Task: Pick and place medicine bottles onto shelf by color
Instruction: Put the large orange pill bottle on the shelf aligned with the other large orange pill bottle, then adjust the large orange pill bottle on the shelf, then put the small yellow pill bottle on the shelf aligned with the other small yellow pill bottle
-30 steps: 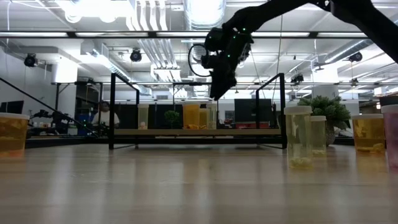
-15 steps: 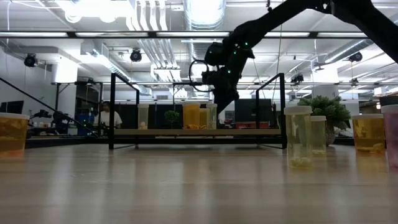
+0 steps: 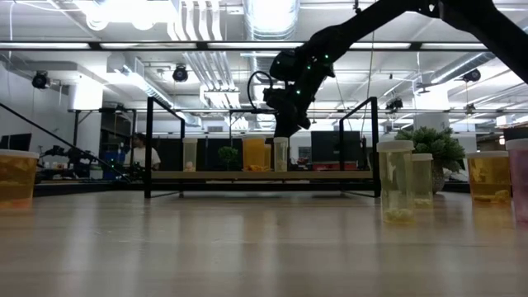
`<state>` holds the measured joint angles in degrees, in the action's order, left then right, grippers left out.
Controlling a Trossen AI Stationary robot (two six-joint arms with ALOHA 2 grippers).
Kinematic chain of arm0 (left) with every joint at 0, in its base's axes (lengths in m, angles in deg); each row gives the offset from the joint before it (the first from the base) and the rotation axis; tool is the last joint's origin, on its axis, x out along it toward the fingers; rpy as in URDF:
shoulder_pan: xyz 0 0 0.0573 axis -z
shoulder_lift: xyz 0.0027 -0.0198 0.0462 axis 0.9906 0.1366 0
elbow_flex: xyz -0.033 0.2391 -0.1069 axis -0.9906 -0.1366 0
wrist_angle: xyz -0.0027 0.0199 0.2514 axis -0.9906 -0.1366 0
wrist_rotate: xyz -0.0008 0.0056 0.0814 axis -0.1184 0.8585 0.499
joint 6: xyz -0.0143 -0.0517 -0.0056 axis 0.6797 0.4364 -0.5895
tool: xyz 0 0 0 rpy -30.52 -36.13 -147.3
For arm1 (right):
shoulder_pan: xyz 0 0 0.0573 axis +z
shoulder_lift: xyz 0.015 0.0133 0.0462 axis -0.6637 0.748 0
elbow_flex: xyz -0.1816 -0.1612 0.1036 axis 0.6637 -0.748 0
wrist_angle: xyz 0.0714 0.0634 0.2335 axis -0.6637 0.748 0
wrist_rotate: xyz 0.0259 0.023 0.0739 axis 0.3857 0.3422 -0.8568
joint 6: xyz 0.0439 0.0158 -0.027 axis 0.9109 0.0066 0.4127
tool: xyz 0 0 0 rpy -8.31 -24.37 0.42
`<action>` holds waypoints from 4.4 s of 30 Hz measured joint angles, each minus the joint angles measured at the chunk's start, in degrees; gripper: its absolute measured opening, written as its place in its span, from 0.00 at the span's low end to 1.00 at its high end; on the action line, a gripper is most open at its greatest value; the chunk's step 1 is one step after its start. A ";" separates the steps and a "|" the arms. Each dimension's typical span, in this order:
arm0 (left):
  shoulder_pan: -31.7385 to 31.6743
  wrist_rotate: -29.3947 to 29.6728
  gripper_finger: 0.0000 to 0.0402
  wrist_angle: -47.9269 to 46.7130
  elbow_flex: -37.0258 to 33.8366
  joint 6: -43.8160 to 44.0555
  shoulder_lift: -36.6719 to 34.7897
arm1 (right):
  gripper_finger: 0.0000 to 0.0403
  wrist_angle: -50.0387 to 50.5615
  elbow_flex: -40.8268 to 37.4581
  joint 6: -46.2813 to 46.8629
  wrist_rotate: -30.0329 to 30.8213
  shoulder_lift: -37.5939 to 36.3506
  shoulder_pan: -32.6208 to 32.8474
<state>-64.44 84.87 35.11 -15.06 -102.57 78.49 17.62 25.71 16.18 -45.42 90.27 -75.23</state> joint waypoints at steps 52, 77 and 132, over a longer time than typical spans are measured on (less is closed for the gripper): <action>-0.02 0.00 0.56 0.05 -0.07 -0.16 0.02 | 0.02 -16.39 -7.42 -0.02 -2.24 -3.38 7.77; -0.02 0.00 0.56 0.09 -0.07 -0.17 0.02 | 0.02 -15.12 -9.22 0.66 1.11 -3.43 8.90; -0.02 -0.02 0.56 0.15 0.08 -0.03 0.02 | 0.03 -3.39 -24.09 11.25 2.58 -27.12 41.75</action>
<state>-64.45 84.85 35.27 -14.98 -102.60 78.51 14.23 1.63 27.43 -42.84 63.15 -33.49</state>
